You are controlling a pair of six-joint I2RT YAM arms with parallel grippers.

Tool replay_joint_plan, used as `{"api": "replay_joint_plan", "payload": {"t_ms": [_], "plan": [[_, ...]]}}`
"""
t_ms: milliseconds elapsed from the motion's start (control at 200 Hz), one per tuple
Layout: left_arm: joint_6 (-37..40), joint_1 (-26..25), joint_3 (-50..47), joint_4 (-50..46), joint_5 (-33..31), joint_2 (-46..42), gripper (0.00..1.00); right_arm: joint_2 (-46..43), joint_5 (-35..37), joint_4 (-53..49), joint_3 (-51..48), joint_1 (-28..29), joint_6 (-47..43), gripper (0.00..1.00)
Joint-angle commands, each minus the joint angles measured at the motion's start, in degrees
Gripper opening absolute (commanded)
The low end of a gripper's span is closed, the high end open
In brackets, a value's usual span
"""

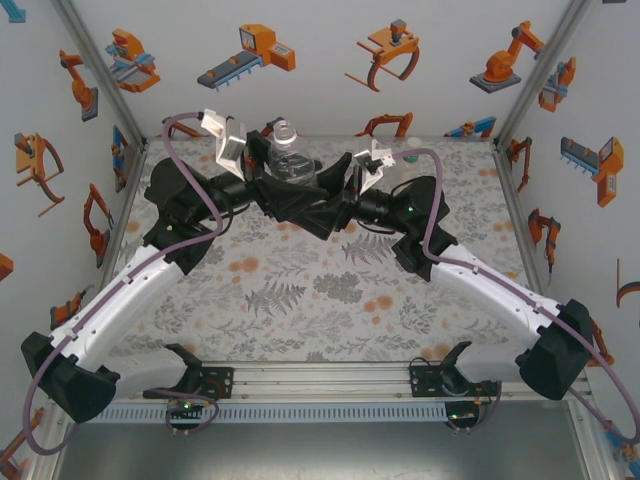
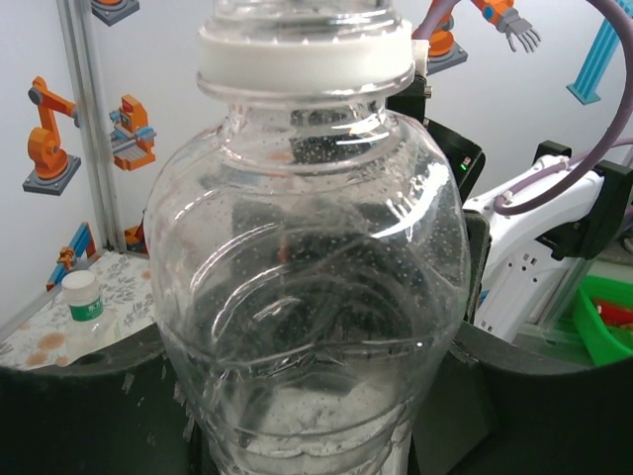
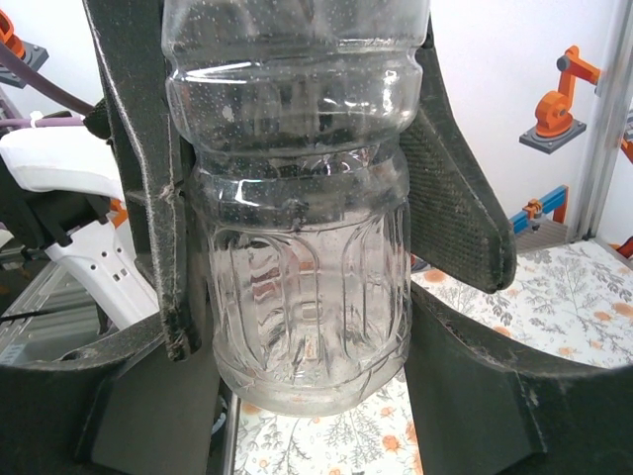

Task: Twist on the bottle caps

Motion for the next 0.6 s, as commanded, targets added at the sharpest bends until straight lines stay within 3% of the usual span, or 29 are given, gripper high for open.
{"api": "replay_joint_plan", "payload": {"t_ms": [0, 85, 185, 596], "plan": [[-0.82, -0.41, 1.21, 2.42, -0.41, 1.32, 0.51, -1.47, -1.23, 3.5, -0.04, 0.96, 0.02, 0.24], [-1.26, -0.43, 1.04, 3.03, -0.73, 1.54, 0.66, -1.56, -0.44, 3.51, -0.13, 0.99, -0.1, 0.23], [-2.51, -0.52, 0.52, 5.43, -1.03, 1.68, 0.69, -1.7, 0.55, 3.72, -0.47, 0.99, -0.42, 0.22], [-4.44, -1.07, 0.57, 8.79, -0.84, 2.63, 0.54, -2.35, 3.11, 5.48, -1.3, 1.97, -0.39, 0.2]]}}
